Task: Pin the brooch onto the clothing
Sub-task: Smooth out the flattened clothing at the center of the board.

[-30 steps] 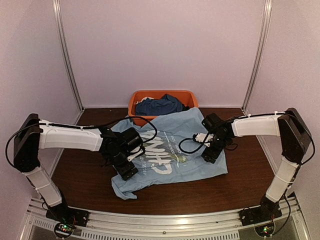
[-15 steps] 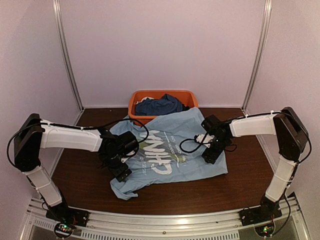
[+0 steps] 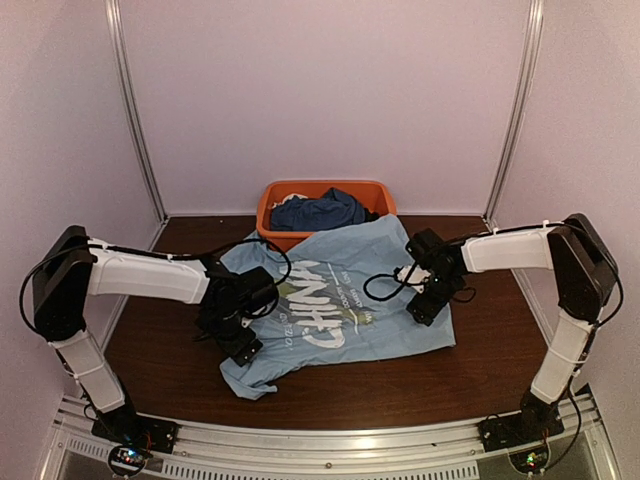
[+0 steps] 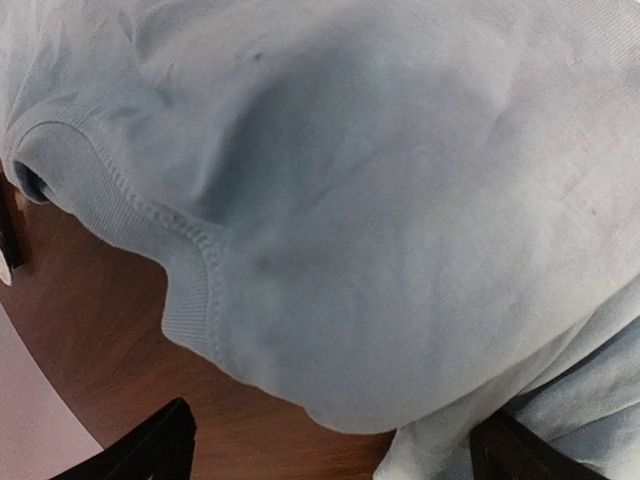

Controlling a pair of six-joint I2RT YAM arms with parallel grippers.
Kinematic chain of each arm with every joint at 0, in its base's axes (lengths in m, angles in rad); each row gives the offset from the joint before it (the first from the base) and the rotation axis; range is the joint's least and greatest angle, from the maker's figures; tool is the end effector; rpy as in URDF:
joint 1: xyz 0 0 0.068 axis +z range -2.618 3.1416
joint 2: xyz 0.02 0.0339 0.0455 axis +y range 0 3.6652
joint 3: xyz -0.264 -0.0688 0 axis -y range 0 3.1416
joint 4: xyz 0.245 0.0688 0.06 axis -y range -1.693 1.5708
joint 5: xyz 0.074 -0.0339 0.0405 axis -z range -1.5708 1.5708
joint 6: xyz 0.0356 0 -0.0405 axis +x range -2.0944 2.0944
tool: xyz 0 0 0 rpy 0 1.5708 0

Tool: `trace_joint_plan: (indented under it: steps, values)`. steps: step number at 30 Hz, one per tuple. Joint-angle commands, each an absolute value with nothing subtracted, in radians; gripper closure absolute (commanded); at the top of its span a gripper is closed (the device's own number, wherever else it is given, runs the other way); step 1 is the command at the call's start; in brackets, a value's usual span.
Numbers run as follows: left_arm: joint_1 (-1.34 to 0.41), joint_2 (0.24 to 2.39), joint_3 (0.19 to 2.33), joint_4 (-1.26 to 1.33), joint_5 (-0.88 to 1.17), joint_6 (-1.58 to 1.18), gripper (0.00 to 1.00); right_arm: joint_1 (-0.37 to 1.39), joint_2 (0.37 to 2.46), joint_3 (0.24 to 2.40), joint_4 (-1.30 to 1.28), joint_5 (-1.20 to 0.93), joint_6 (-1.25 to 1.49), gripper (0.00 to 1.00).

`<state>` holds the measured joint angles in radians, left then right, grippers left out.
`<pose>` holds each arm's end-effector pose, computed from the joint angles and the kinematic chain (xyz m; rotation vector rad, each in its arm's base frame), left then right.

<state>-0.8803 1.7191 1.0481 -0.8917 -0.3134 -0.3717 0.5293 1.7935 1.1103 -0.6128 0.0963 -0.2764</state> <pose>0.1926 -0.2159 0.1614 0.7350 2.8352 0.3681 0.2917 0.1666 0.1575 -1.1021 2.6346 -0.0867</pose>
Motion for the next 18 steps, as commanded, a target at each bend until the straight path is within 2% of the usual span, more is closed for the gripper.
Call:
trace_joint_plan:
  steps: [1, 5, 9, 18]
  values:
    - [-0.874, 1.664, 1.082, -0.959, -0.317, -0.425, 0.02, 0.516, 1.753, 1.096, -0.644, 0.124, -0.274, 0.15]
    - [-0.874, 1.584, 1.184, -0.940, -0.332, -0.380, 0.02, 0.517, 1.689, 1.107, -0.610, 0.037, -0.296, 0.16]
    - [-0.874, 1.629, 1.253, -0.923, -0.331, -0.295, 0.02, 0.518, 1.685, 1.121, -0.606, 0.017, -0.307, 0.17]
    - [-0.874, 1.738, 1.214, -0.835, -0.261, -0.205, 0.02, 0.532, 1.761, 1.149, -0.606, -0.024, -0.315, 0.21]
